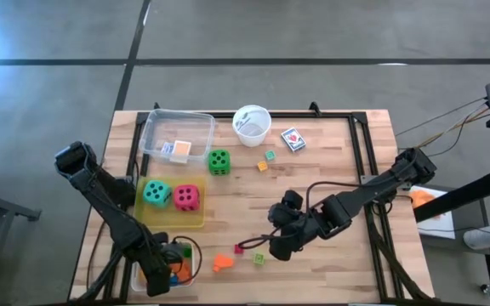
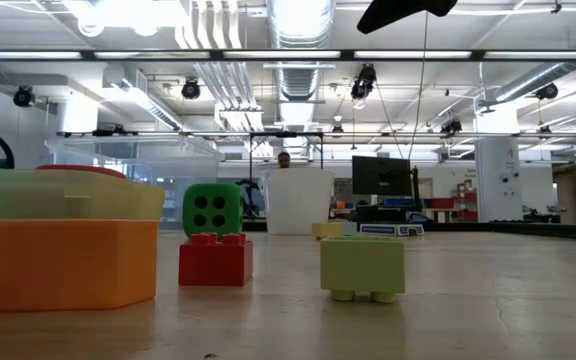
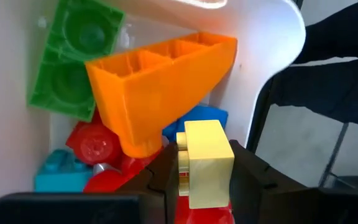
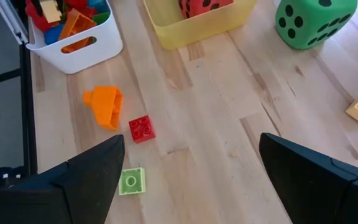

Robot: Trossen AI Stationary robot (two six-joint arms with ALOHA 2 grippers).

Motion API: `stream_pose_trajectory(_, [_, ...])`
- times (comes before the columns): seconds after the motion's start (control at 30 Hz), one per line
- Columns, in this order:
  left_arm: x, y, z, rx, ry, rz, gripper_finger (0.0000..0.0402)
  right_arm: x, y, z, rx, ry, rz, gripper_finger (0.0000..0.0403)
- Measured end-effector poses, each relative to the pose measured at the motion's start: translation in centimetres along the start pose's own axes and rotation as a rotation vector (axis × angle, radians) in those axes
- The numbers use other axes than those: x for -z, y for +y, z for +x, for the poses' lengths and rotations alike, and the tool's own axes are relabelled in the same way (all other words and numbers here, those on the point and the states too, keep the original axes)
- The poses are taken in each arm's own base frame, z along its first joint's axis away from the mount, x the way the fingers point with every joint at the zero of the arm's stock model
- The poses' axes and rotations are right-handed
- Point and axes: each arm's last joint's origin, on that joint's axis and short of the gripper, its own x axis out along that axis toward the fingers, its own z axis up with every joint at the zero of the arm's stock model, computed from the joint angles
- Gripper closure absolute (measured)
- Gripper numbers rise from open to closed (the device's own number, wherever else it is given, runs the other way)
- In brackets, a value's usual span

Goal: Pick & Place Toys
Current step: Put the bottom yellow game piece into the white bin

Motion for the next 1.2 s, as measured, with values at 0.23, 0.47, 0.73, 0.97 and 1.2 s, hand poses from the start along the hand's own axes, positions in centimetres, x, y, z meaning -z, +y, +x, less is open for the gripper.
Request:
stream_pose_trajectory(0.23, [-0.1, 0.0, 0.0, -0.007, -0.038, 0.047, 0.0306, 0.0, 0.0, 0.0, 0.001, 0.0, 0.001, 0.0036])
stream_pose_trajectory(0.47, [0.1, 0.6, 0.6, -0.018, -0.026, 0.061, 0.0306, -0.1, -0.1, 0.0, 0.003, -0.001, 0.002, 0.0036])
stream_pose_trajectory(0.73, [0.4, 1.4, 1.7, 0.013, 0.011, 0.042, 0.0306, -0.1, -0.1, 0.1, 0.005, 0.0, 0.003, 0.0036])
stream_pose_trajectory(0.97, [0.5, 1.5, 1.8, 0.014, 0.011, 0.039, 0.0306, -0.3, -0.4, 0.2, 0.012, -0.002, 0.009, 0.0036])
stream_pose_trajectory(1.2, [0.5, 1.5, 1.8, 0.014, 0.011, 0.039, 0.0306, -0.5, -0.6, 0.4, 0.018, -0.003, 0.016, 0.0036])
